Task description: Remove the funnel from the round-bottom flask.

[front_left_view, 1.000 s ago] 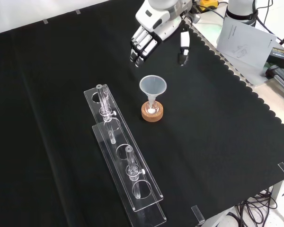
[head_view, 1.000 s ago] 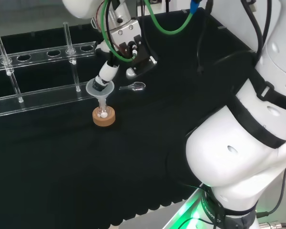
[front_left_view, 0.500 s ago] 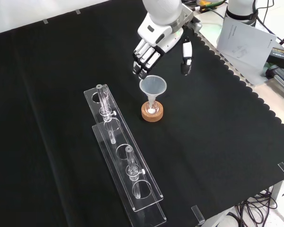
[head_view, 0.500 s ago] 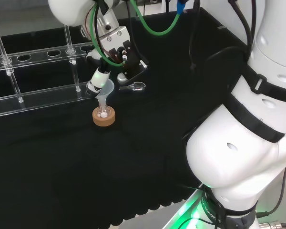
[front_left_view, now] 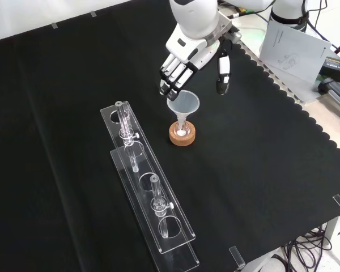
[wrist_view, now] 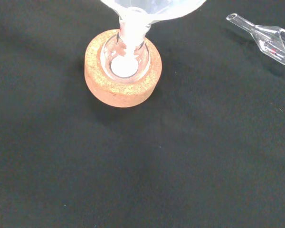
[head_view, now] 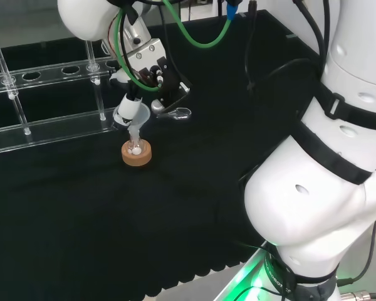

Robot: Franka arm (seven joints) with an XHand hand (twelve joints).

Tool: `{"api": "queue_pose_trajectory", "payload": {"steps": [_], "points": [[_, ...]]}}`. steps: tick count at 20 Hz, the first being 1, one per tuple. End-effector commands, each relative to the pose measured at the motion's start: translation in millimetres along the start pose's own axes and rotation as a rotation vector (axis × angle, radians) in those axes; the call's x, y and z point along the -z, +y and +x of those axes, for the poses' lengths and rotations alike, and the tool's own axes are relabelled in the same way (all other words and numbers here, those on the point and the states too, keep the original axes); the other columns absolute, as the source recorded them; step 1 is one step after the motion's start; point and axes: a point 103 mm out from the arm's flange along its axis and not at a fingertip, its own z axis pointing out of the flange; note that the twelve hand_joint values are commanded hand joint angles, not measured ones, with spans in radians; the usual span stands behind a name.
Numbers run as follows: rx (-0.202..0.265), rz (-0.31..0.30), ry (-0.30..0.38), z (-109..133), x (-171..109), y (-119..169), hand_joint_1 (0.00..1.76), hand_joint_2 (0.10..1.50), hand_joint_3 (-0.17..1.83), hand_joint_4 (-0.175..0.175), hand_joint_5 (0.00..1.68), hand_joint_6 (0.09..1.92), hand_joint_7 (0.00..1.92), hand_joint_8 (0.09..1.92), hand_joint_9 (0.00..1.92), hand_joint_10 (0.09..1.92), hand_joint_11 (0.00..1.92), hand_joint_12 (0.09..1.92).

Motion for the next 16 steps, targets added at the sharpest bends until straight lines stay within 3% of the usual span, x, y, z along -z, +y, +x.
{"api": "queue_pose_trajectory", "payload": {"steps": [1,16], "points": [[0.006,0.0,-0.039,-0.5,-12.0,18.4,0.56,0.71,0.16,-0.006,0.0,0.09,0.0,0.09,0.0,0.84,0.17,1.51],[0.003,-0.003,-0.078,-3.4,-26.9,41.3,0.6,0.72,0.17,-0.007,0.02,0.09,0.03,0.09,0.02,0.85,0.17,1.52]]}}
